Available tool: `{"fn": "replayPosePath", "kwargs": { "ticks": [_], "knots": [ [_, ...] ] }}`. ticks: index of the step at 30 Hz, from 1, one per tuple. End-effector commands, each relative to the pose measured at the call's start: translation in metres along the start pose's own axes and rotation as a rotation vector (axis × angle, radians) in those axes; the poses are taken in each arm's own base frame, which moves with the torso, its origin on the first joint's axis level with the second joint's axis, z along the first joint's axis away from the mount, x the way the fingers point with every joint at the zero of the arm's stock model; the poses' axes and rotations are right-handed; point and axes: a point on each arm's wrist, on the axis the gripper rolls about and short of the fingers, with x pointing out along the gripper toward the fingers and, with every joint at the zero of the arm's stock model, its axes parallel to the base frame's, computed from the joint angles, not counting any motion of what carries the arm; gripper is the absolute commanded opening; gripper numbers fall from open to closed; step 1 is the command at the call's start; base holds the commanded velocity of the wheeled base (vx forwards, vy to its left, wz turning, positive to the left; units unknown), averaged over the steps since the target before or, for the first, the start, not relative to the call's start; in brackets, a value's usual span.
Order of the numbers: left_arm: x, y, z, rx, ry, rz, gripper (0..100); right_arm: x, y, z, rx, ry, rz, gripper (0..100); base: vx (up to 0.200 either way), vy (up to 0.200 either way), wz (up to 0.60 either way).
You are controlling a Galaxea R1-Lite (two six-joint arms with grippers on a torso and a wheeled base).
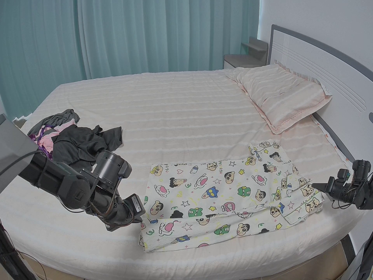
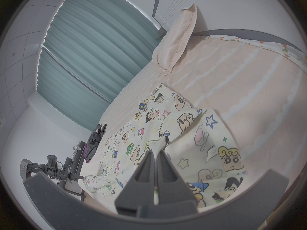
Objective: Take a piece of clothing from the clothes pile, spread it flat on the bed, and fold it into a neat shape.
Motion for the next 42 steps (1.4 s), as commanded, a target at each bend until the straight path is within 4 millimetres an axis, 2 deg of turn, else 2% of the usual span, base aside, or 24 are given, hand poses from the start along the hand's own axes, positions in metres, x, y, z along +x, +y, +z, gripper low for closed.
{"fn": "replayPosePath", "kwargs": {
  "ticks": [1,9,13,21,35,36,37,38,42],
  "knots": [
    [0.020,0.003,0.008,-0.020,0.015,0.036,0,0.009,-0.007,0.001,0.006,0.008,-0.002,0,0.000,0.000,0.00],
    [0.047,0.002,0.015,-0.027,0.033,0.077,0,0.022,-0.013,-0.003,0.016,0.036,-0.004,0,0.000,0.000,0.00],
    [0.063,-0.001,0.029,-0.040,-0.020,0.103,0,0.029,-0.018,-0.001,0.013,0.033,-0.015,0,0.000,0.000,0.00],
    [0.074,-0.007,0.043,-0.047,-0.072,0.055,0,0.035,-0.024,0.000,0.015,0.032,-0.024,0,0.000,0.000,0.00],
    [0.086,-0.009,0.048,-0.044,-0.118,0.066,0,0.043,-0.031,0.001,0.019,0.032,-0.036,0,0.000,0.000,0.00],
    [0.086,-0.009,0.048,-0.044,-0.118,0.066,0,0.044,-0.032,0.001,0.018,0.033,-0.035,100,0.000,0.000,0.00],
    [0.086,-0.009,0.048,-0.044,-0.118,0.066,0,0.044,-0.032,0.001,0.018,0.033,-0.035,100,0.000,0.000,0.00],
    [0.086,-0.010,0.048,-0.044,-0.118,0.064,100,0.046,-0.033,0.000,0.021,0.036,-0.038,100,0.000,0.000,0.00],
    [0.085,-0.010,0.048,-0.070,-0.122,0.061,100,0.045,-0.033,0.001,0.018,0.024,-0.066,100,0.000,0.000,0.00]
  ]
}}
